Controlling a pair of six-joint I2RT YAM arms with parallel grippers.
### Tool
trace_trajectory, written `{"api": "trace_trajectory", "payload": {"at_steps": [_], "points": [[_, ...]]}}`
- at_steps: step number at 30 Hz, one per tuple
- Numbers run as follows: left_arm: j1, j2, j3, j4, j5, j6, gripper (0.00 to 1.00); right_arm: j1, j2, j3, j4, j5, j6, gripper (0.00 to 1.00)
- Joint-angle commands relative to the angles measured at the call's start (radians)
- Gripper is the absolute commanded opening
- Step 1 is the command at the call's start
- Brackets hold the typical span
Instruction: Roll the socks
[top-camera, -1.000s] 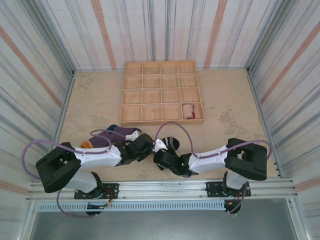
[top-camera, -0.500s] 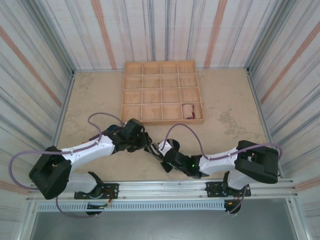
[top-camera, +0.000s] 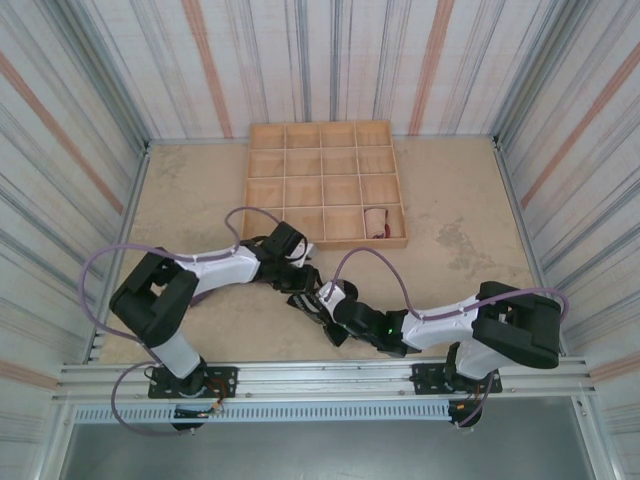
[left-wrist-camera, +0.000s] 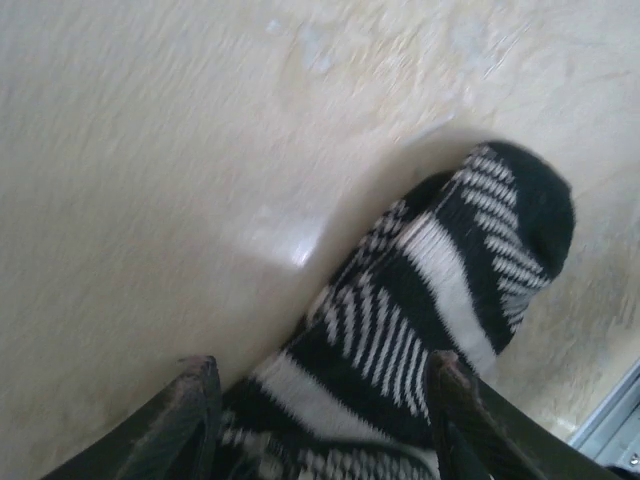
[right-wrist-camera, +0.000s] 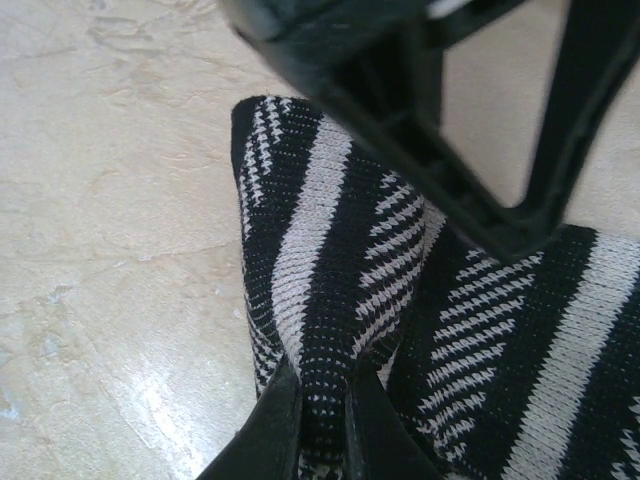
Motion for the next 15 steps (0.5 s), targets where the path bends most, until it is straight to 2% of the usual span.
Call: {"api": "trace_trajectory", "payload": {"at_steps": [1,5,8,12,15], "points": [[0.004,0.046,0.027,0.041,0.081,0.093,0.56,-0.002,0.002,-0.025,-0.058,-0.037,-0.013,0.0],[0.004,0.101,0.049,0.035,0.108,0.111,0.54,-0.002,0.005,-0.023,-0.067,-0.033,-0.01,0.0],[0.004,0.129,0.047,0.037,0.119,0.107,0.48,-0.004,0.004,-0.022,-0.067,-0.027,-0.009,0.0],[-0.013,0.146,0.033,0.024,0.065,0.1,0.4,-0.005,0.008,-0.02,-0.064,-0.024,-0.008,0.0],[-0.053,0.163,0.04,-0.009,-0.023,0.101,0.33,-0.008,0.015,-0.017,-0.061,-0.023,-0.008,0.0]]}}
